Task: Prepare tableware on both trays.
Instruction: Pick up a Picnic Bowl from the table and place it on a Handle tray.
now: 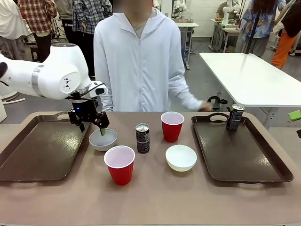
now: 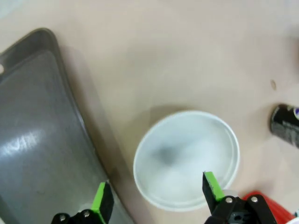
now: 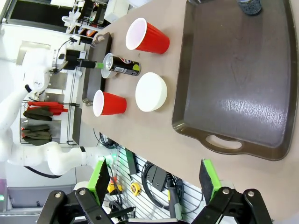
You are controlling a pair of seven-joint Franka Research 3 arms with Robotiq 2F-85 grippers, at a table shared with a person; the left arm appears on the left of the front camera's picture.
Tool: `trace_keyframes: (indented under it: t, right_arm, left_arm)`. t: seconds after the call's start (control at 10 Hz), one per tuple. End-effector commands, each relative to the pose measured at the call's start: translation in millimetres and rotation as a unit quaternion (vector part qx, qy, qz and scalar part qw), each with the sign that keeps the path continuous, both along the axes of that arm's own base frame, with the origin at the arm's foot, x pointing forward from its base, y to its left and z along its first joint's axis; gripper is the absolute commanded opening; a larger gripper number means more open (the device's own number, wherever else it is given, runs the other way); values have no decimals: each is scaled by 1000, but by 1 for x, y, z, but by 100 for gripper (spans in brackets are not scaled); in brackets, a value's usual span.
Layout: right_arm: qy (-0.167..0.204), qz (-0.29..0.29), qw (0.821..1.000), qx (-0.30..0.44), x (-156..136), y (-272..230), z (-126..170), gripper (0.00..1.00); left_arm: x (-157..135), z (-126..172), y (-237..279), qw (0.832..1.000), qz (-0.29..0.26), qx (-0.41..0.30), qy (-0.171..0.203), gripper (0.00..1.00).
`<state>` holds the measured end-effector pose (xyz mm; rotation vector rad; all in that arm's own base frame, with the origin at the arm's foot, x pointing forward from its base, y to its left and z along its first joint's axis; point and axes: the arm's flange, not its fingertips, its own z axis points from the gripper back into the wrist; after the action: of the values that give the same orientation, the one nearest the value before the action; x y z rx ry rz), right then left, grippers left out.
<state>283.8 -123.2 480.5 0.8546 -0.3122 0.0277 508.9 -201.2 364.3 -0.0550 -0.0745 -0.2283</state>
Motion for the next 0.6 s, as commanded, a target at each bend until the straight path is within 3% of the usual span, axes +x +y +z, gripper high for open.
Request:
trace_keyframes:
  t: [0.0,0.2,0.3,0.4,0.5]
  right_arm:
    - [-9,3,1000,13,2,0,-1,100]
    - [-9,3,1000,13,2,0,-1,100]
    - [-9,3,1000,13,2,0,-1,100]
    - [-9,3,1000,13,2,0,-1,100]
    - [-9,3,1000,13,2,0,-1,100]
  left_arm:
    - [18,-8,-10,999,37,24,-9,100]
    - [23,-18,-7,998,45,32,-6,100]
    - [25,-24,-6,999,39,38,-3,54]
    - [25,-26,-6,998,41,41,1,52]
    - [25,-26,-6,998,42,41,2,4]
